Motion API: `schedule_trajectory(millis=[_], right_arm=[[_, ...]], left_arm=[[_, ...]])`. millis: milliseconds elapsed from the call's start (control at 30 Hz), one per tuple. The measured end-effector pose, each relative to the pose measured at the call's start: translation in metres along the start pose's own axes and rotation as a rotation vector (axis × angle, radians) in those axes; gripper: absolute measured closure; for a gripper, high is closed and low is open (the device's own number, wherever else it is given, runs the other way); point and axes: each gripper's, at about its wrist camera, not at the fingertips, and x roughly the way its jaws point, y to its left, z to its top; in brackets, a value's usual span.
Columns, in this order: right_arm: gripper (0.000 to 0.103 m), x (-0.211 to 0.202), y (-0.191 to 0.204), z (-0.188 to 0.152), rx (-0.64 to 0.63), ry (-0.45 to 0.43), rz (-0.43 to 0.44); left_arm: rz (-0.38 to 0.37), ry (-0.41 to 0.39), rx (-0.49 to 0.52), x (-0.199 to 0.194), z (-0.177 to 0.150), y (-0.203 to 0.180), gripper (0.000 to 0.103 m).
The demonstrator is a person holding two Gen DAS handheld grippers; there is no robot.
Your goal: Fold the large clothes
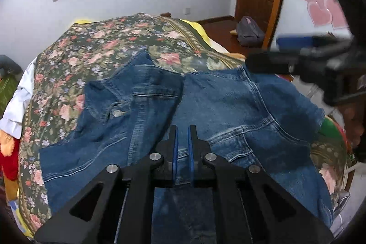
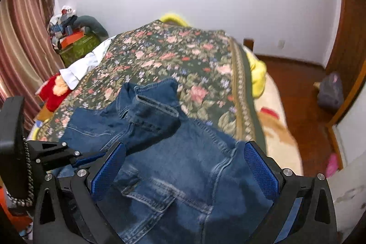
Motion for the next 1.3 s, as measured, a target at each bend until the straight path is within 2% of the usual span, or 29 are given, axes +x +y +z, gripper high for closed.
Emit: schedule_trajectory(millis=[33,67,133,200,333,467,533,633,733,767,800,900,1067,1300], right_arm=[[0.000,0.004,0.002,0.000,0.010,0.010,0.017],[0.000,0.009,0.005,0.001,0.032,0.029,0.051],[0.000,0.020,0.012,0.003,0.060,0.050,0.094],[0.000,0.033,0.022,0.007,0.102,0.073,0.142],[0.000,0.063,0.045,0.016,0.133,0.119,0.189],[0.002,0.101,0.065,0.028,0.132,0.153,0.134],[0.005,0.120,0.072,0.034,0.133,0.169,0.096],[0.015,0.153,0.076,0.043,0.154,0.202,0.040],[0.037,0.176,0.070,0.045,0.188,0.218,-0.004],[0.052,0.179,0.068,0.045,0.197,0.214,-0.008],[0.062,0.179,0.065,0.044,0.205,0.209,0.005],[0.077,0.168,0.061,0.042,0.206,0.157,0.039],[0.083,0.130,0.064,0.041,0.130,0.092,0.054],[0.084,0.100,0.044,0.008,0.120,0.126,0.079]], left_arm=[[0.006,-0.011,-0.020,-0.004,-0.001,0.008,0.082],[0.015,-0.020,-0.048,-0.011,-0.001,0.018,0.069],[0.048,-0.042,-0.119,-0.025,-0.004,0.047,0.056],[0.099,-0.052,-0.163,-0.036,-0.010,0.075,0.055],[0.210,-0.017,-0.253,-0.045,-0.032,0.137,0.053],[0.290,0.044,-0.342,-0.043,-0.068,0.189,0.051],[0.300,0.087,-0.390,-0.035,-0.088,0.210,0.051],[0.293,0.163,-0.440,-0.016,-0.117,0.231,0.051],[0.301,0.237,-0.445,0.003,-0.140,0.237,0.051],[0.303,0.255,-0.444,0.009,-0.147,0.237,0.051],[0.301,0.273,-0.449,0.015,-0.153,0.238,0.051],[0.287,0.273,-0.468,0.021,-0.169,0.238,0.050],[0.308,0.273,-0.445,0.020,-0.166,0.229,0.046],[0.326,0.275,-0.447,0.023,-0.168,0.227,0.043]])
